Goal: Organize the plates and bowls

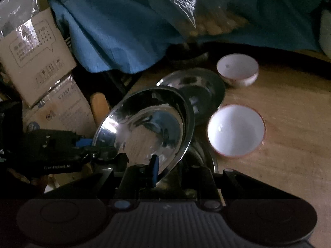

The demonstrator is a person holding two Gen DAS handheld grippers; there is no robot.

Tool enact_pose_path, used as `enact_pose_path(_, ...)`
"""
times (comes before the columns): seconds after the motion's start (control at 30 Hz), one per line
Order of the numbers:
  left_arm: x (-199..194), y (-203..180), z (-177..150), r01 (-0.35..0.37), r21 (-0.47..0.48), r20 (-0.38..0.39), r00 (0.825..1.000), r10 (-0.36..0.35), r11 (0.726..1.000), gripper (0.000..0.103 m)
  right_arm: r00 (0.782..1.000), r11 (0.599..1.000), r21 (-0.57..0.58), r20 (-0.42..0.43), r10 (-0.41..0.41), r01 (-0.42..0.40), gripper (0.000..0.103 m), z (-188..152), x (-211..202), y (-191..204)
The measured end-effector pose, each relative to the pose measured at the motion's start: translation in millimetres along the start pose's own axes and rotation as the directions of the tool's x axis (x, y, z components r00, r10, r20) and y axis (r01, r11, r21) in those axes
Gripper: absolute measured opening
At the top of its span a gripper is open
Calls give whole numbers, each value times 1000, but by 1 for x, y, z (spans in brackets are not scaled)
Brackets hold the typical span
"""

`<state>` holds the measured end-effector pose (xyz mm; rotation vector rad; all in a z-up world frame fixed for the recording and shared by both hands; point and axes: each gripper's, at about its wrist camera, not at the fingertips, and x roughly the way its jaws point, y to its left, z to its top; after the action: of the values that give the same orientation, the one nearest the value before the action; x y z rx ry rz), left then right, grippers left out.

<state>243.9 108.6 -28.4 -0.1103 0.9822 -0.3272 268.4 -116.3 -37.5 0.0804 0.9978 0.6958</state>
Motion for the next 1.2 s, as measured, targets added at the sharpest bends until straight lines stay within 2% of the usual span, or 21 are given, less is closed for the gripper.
enact_pose_path(0.17,8,-6,-3,38,57,-77,996,-33,998,31,998,1000,20,-55,-3,4,23,-16,-4,-1)
enact_pose_path(0.3,16,-7,-4,62,53,-118,991,-56,997,32,995,999,44,-102,0,5,25,-25,-2,-4)
enact_pose_path(0.6,25,-9,0,52,65,-140,989,-43,997,35,991,997,75,-133,18,-8,28,-31,3,-7)
enact_pose_path(0.83,28,-7,1,40,55,-130,991,-33,998,39,986,997,74,-167,-25,38,31,-32,6,-6)
enact_pose_path(0.93,29,-5,3,38,39,-128,991,-33,999,42,984,997,71,-173,-30,43,39,-31,6,-7)
enact_pose_path(1.03,27,-3,4,24,27,-112,993,-21,999,52,982,997,65,-184,-38,51,44,-31,6,-6)
enact_pose_path(1.2,23,0,10,-50,4,-54,997,50,999,87,983,996,66,-177,-49,61,57,-29,1,-9)
